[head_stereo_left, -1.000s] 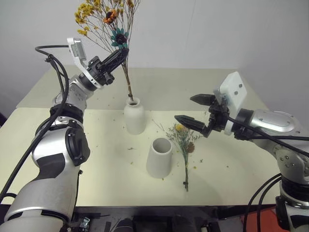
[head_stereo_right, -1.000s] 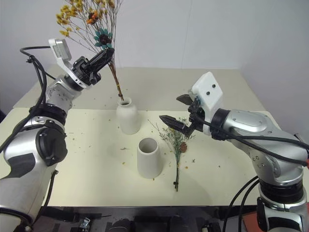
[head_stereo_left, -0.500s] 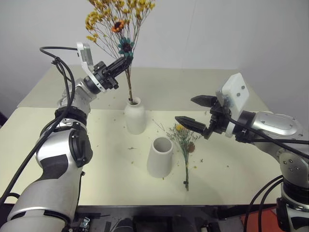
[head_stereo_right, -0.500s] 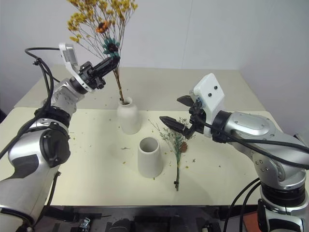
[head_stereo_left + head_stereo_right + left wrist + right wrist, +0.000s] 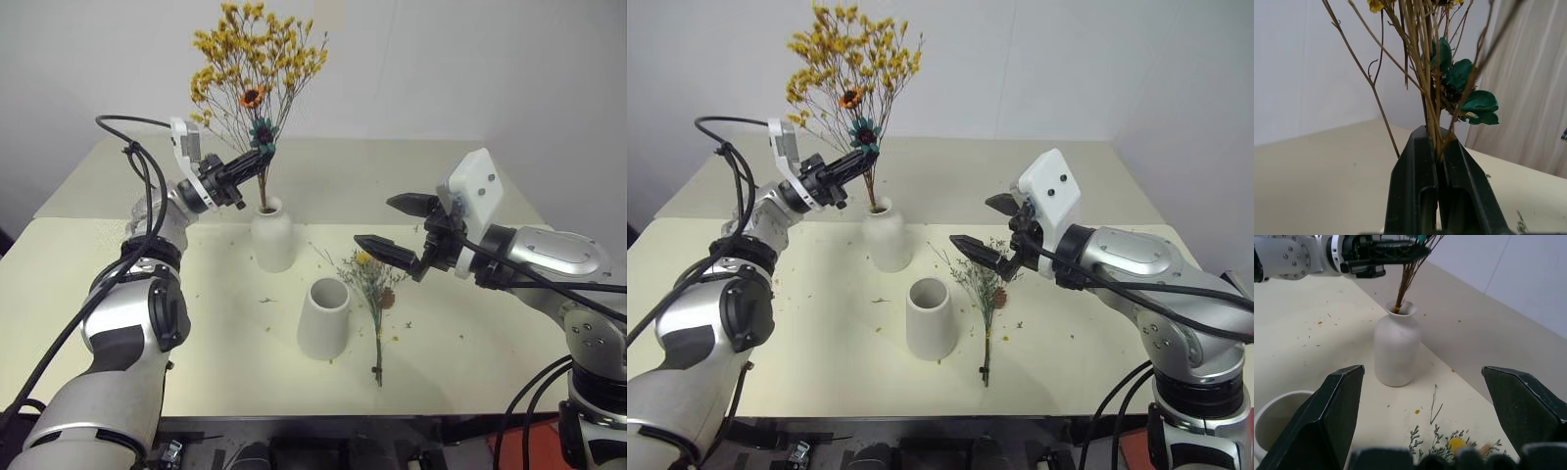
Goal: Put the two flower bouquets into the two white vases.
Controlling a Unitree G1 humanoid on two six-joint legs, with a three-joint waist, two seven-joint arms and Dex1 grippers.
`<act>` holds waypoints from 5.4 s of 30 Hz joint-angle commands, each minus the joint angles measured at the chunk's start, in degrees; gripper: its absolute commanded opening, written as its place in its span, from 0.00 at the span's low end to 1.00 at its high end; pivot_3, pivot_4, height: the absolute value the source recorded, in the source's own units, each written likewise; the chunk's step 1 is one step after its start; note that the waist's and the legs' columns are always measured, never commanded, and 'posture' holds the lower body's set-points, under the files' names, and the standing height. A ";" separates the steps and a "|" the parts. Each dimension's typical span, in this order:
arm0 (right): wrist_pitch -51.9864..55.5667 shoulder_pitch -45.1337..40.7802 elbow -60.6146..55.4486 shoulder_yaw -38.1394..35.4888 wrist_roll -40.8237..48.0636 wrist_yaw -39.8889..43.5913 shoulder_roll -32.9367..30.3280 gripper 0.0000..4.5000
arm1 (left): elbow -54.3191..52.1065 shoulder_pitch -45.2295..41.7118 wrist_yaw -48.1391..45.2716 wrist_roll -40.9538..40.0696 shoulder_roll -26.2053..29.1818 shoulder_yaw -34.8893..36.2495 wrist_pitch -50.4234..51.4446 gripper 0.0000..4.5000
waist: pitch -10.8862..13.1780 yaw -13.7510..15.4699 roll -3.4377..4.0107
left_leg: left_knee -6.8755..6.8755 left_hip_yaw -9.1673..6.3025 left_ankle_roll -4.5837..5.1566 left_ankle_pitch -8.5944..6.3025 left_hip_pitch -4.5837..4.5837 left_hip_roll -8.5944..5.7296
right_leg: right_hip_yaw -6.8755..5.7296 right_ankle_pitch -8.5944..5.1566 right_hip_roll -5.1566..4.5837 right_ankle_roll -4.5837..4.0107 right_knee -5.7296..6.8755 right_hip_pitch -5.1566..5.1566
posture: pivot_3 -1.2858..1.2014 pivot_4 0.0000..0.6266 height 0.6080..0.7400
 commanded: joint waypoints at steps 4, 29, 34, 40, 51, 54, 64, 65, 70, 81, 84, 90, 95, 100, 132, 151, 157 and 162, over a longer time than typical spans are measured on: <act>-0.58 -1.52 0.06 -0.39 -0.10 -0.86 0.50 1.00 | -1.20 0.89 0.47 -0.23 -0.07 0.60 -3.17 0.01 | 0.00 0.11 0.00 | 0.03 0.00 0.00 0.00 -0.03 -0.01 | 0.00 0.01 -0.01 0.02 -0.01 0.00 | 0.52 0.24 1.00; -1.88 -1.09 1.92 0.37 -1.65 -0.60 0.68 1.00 | -4.44 2.61 -12.85 2.84 6.46 -4.60 -4.10 0.43 | 0.00 0.04 0.00 | 0.06 -0.01 0.00 0.00 -0.04 -0.01 | 0.00 0.03 -0.01 0.04 0.00 0.01 | 0.52 0.24 1.00; -2.63 -1.54 3.01 0.67 -2.17 -0.27 1.14 1.00 | -3.78 2.41 -4.14 7.48 8.26 -8.20 -3.38 0.43 | 0.00 0.13 0.00 | 0.06 -0.01 0.00 0.00 -0.03 0.00 | 0.00 0.03 0.00 0.04 0.00 0.01 | 0.52 0.24 1.00; -3.39 -1.75 4.18 1.29 -3.19 0.29 1.87 1.00 | -4.01 0.21 0.70 10.21 7.69 -10.64 -4.20 0.43 | 0.00 0.20 0.00 | 0.09 -0.02 0.00 0.00 -0.05 -0.01 | 0.00 0.05 -0.01 0.07 0.00 0.01 | 0.52 0.24 1.00; -1.59 -0.29 2.66 -0.22 -2.90 -1.44 2.07 1.00 | -5.71 -2.38 -9.06 13.46 12.63 -15.66 -2.47 0.43 | 0.00 -0.34 0.00 | 0.06 -0.01 0.00 0.00 -0.05 -0.01 | 0.01 0.05 0.00 0.07 -0.01 0.00 | 0.52 0.24 1.00; 0.20 -0.18 1.98 -1.54 -1.62 -2.34 1.66 1.00 | -6.07 -1.68 -9.16 13.30 14.92 -15.59 -2.22 0.43 | 0.00 -0.49 0.00 | 0.07 -0.02 0.01 0.00 -0.05 0.01 | 0.00 0.05 0.02 0.07 0.02 -0.01 | 0.52 0.24 1.00; 17.69 -1.02 0.81 -0.56 1.20 -4.55 -6.45 1.00 | -10.05 4.44 -14.10 12.80 27.07 -15.17 -1.26 0.43 | 0.00 -0.63 0.01 | 0.08 -0.01 0.01 0.00 -0.06 0.05 | 0.00 0.05 0.01 0.06 0.00 -0.02 | 0.52 0.24 1.00; 18.91 -1.04 1.23 0.16 0.86 -4.72 -7.10 1.00 | -11.23 5.46 -15.05 11.29 28.40 -14.90 -0.65 0.43 | 0.00 -0.84 0.01 | 0.07 0.00 0.01 0.00 -0.05 0.06 | 0.00 0.05 0.01 0.06 0.00 -0.02 | 0.52 0.24 1.00; 22.84 -2.35 5.01 4.60 -0.58 -4.07 -9.14 1.00 | -28.28 13.64 -15.94 -16.43 33.03 -10.48 20.63 0.43 | 0.00 -1.20 0.01 | 0.10 0.00 0.01 0.00 -0.07 0.14 | 0.00 0.04 0.02 0.06 0.03 -0.05 | 0.52 0.24 1.00; 23.32 -5.62 8.45 18.00 -3.95 0.67 -10.72 1.00 | -49.35 20.59 -15.94 -31.07 32.07 -23.92 26.67 0.43 | 0.01 -1.05 0.03 | 0.16 0.04 0.04 0.02 -0.02 0.11 | 0.03 0.05 0.04 0.06 0.04 -0.03 | 0.52 0.24 1.00; 23.12 -6.00 9.73 19.75 -5.71 -0.07 -8.55 1.00 | -49.46 19.66 -15.94 -31.94 32.20 -27.61 25.18 0.43 | 0.01 -1.38 0.03 | 0.15 0.04 0.04 0.03 -0.01 0.13 | 0.05 0.05 0.09 0.06 0.03 -0.04 | 0.52 0.24 1.00; 23.95 -5.90 11.37 21.64 -8.97 -1.91 -3.26 1.00 | -51.45 19.53 -15.94 -34.33 31.72 -31.53 24.97 0.43 | 0.01 -1.31 0.03 | 0.14 0.04 0.05 0.03 -0.04 0.14 | 0.08 0.05 0.15 0.05 0.03 -0.08 | 0.52 0.24 1.00; 27.19 -5.44 11.07 20.73 -9.57 -3.34 1.14 1.00 | -55.40 20.74 -15.94 -34.75 32.48 -33.59 24.11 0.43 | 0.01 -1.22 0.03 | 0.15 0.04 0.05 0.03 -0.07 0.14 | 0.09 0.05 0.14 0.05 0.01 -0.08 | 0.52 0.24 1.00; 29.19 -3.26 9.51 21.61 -11.43 -6.12 4.42 1.00 | -57.67 21.44 -15.94 -35.47 31.92 -34.56 24.39 0.43 | 0.01 -1.23 0.03 | 0.15 0.03 0.05 0.03 -0.06 0.14 | 0.08 0.05 0.15 0.05 0.03 -0.08 | 0.52 0.24 1.00; 29.54 -0.15 8.75 25.03 -17.85 -7.55 1.37 0.02 | -62.70 19.89 -15.94 -33.14 30.08 -34.91 27.46 0.44 | 0.01 -1.24 0.03 | 0.15 0.03 0.05 0.03 -0.05 0.13 | 0.09 0.04 0.15 0.07 0.02 -0.07 | 0.52 0.24 1.00; 25.45 4.74 -1.99 -2.82 -23.00 -14.15 8.76 0.02 | -62.54 19.45 -15.94 -32.73 30.62 -34.60 29.80 0.44 | 0.01 -1.23 0.03 | 0.13 0.03 0.05 0.03 -0.04 0.14 | 0.10 0.04 0.18 0.07 0.02 -0.08 | 0.52 0.24 1.00; 10.47 7.95 -9.75 -16.73 -21.71 -15.80 21.35 0.02 | -64.03 21.05 -15.94 -32.41 33.03 -35.99 28.63 0.44 | 0.01 -1.18 0.04 | 0.11 0.00 0.05 0.03 -0.06 0.15 | 0.09 0.03 0.21 0.08 -0.01 -0.07 | 0.52 0.24 1.00; 3.29 4.75 -11.41 -22.46 -14.52 -13.68 27.12 0.02 | -63.67 21.19 -15.94 -32.50 33.16 -36.03 28.43 0.44 | 0.02 -1.22 0.06 | 0.12 0.02 0.05 0.03 -0.05 0.14 | 0.11 0.04 0.19 0.09 0.00 -0.06 | 0.52 0.24 1.00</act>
